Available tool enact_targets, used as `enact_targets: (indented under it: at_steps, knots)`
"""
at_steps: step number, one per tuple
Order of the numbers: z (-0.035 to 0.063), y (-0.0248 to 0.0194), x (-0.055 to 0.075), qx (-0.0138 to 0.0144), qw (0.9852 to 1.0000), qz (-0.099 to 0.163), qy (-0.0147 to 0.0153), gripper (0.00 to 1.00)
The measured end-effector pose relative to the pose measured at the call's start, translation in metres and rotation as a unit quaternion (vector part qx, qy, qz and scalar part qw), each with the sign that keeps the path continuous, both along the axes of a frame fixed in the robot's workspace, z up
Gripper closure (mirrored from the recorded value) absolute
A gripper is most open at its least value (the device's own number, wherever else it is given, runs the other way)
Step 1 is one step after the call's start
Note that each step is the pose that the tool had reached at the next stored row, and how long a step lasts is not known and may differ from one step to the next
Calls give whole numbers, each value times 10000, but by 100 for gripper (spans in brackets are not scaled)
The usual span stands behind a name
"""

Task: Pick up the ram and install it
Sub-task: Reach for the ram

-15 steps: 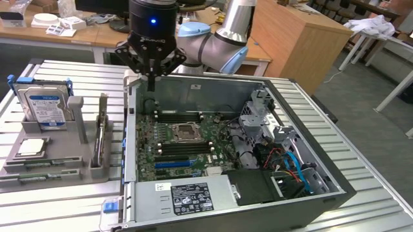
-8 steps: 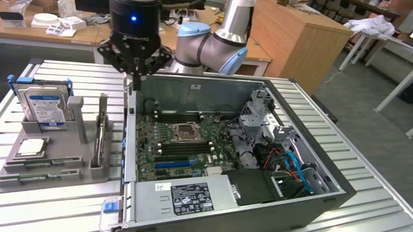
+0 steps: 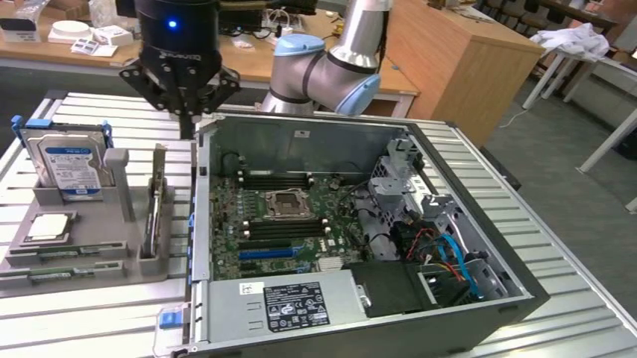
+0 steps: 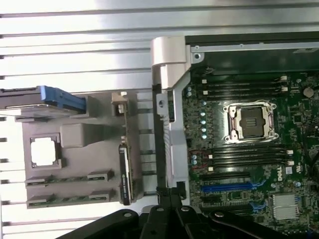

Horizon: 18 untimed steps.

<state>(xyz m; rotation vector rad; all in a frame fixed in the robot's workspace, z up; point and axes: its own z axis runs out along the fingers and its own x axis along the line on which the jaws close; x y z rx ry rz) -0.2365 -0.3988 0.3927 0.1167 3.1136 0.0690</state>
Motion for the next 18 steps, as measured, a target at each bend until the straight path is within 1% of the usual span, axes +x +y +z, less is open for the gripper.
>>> enact_targets:
  at_steps: [18]
  knots:
    - [-9,0,-610,0,10000,1,1,89]
